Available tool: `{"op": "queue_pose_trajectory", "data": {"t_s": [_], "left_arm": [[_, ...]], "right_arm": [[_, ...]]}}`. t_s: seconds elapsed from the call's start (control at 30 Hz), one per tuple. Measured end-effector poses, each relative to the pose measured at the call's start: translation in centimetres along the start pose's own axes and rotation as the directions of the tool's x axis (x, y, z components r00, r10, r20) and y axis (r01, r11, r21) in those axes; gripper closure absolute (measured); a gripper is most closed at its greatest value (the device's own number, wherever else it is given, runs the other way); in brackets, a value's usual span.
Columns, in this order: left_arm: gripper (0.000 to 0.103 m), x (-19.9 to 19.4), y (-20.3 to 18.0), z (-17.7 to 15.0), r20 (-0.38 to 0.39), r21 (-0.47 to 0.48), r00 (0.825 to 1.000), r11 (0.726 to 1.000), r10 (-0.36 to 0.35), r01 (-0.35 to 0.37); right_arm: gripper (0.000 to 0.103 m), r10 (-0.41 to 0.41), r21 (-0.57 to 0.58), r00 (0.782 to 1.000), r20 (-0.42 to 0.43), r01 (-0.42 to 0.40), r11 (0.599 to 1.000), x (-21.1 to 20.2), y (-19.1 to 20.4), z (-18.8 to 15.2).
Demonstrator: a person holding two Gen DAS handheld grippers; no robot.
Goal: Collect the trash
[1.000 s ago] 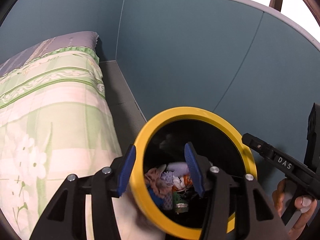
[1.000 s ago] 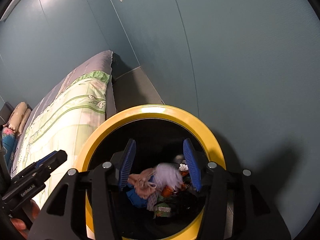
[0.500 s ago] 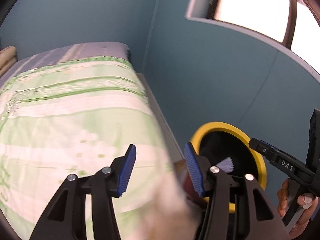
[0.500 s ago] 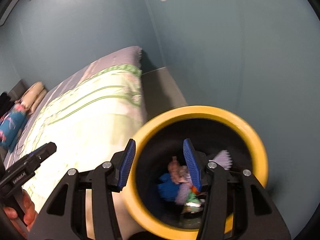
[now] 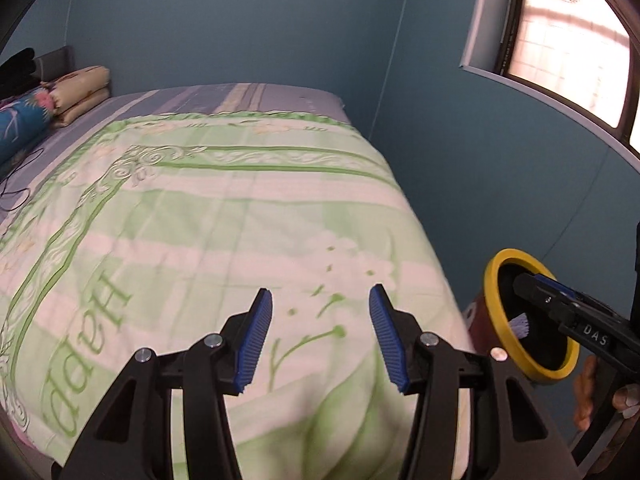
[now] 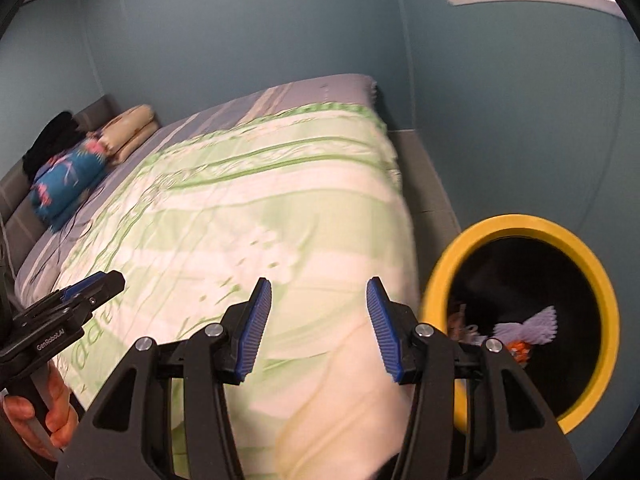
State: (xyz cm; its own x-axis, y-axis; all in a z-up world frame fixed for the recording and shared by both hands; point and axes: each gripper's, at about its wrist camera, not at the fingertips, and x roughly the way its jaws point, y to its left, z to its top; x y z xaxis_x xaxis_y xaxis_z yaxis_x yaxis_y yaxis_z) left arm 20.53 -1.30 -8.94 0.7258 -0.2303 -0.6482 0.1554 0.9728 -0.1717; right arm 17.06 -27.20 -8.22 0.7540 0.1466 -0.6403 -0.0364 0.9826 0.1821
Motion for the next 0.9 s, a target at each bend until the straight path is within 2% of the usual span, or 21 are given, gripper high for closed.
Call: {"op": "queue_pose_trajectory", "data": {"t_s": [0.17, 0.3, 0.43, 0.7, 0.83, 0.9], "left_arm": [[0.055, -1.7, 2.4, -1.4, 0.009, -0.033, 1.000, 0.999, 0.024, -0.024], [0.055, -4.3, 3.2, -2.0, 0.064, -0.043, 0.997, 0.998, 0.038, -0.035], [0.054, -7.1, 3.6, -2.9, 0.122, -0.038, 0.990, 0.997, 0.065, -0.061], [0.042, -11.5, 3.8, -3.7, 0.207, -0.053, 0.976, 0.997, 0.071, -0.061], [0.033, -13.5, 3.8, -3.7, 0.257, -0.062, 0.964, 0.996, 0.075, -0.061], [0.023, -14.4, 3.7, -3.7, 0.284, -0.065, 0.955, 0.996, 0.080, -0.065]], "right_arm": [[0.056, 0.031, -0.047, 0.999, -0.009, -0.032, 0.998, -0.6, 3.1, -1.1], [0.056, 0.037, -0.081, 0.999, 0.031, -0.034, 0.996, -2.2, 5.1, -1.4], [0.048, 0.035, -0.116, 0.997, 0.075, -0.026, 0.993, -3.9, 6.9, -1.7], [0.045, 0.023, -0.156, 0.986, 0.168, 0.003, 0.988, -6.6, 9.2, -2.0], [0.034, 0.015, -0.163, 0.974, 0.227, 0.023, 0.986, -8.2, 9.8, -2.1], [0.028, 0.010, -0.165, 0.966, 0.259, 0.034, 0.986, -9.1, 10.0, -2.1]]}}
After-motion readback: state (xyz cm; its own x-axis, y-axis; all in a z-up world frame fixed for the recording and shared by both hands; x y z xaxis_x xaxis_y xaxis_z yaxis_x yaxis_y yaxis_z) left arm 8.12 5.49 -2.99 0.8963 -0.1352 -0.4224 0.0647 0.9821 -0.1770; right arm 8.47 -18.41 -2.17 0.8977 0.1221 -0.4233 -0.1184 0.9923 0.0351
